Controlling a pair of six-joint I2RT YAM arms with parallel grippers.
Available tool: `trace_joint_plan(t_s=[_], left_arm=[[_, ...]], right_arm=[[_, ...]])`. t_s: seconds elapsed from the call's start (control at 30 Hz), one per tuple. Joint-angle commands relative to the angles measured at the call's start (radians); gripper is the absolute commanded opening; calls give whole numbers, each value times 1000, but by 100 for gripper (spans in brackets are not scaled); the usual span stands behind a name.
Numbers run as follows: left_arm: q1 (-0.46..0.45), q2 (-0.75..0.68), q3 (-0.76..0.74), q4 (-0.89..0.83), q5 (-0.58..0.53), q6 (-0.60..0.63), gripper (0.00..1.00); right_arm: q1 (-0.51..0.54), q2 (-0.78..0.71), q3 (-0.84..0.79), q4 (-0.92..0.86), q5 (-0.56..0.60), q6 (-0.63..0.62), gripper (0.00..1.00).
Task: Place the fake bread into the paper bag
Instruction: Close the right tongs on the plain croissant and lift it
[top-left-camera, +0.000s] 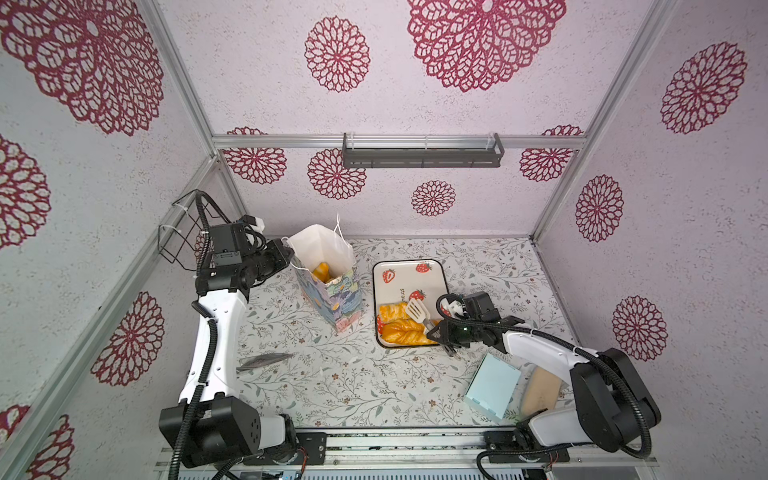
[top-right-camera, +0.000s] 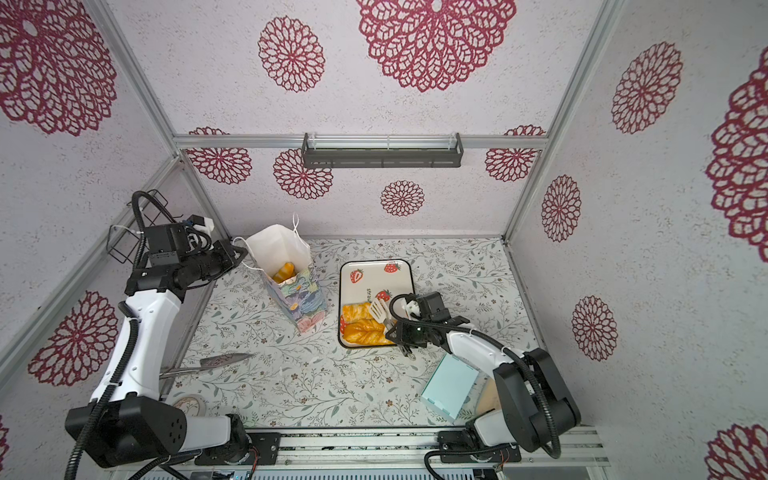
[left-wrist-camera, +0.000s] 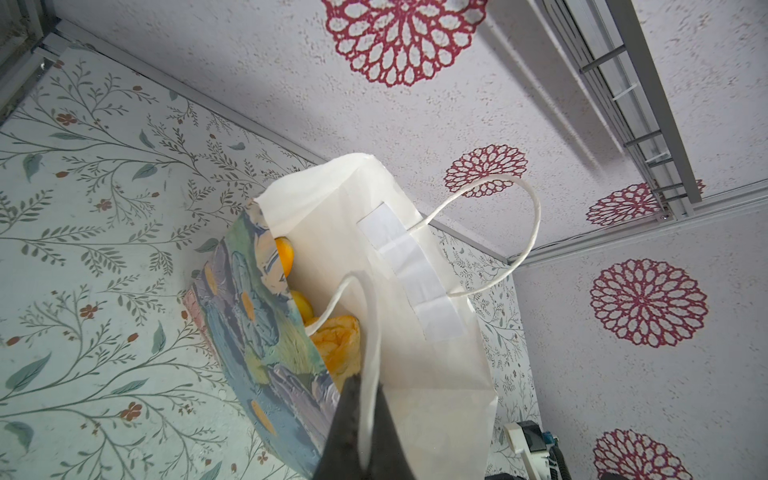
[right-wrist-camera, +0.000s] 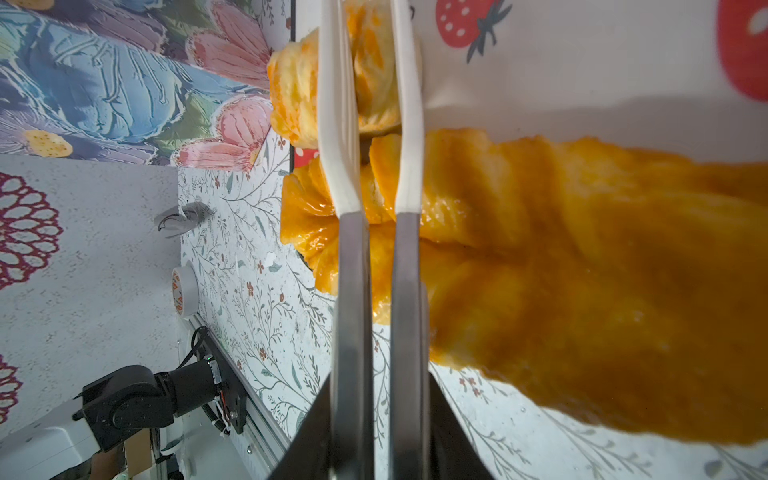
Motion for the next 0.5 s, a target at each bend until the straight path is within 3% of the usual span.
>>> trace_joint_plan(t_s=[0.0,0.47], left_arm=[[-3,-12,-17,7,7,0,2],[-5,-22,-22,2,9,2,2]], right_arm=[[5,-38,12,45,-14,0,28],[-7,-103,22,46,6,2,23]])
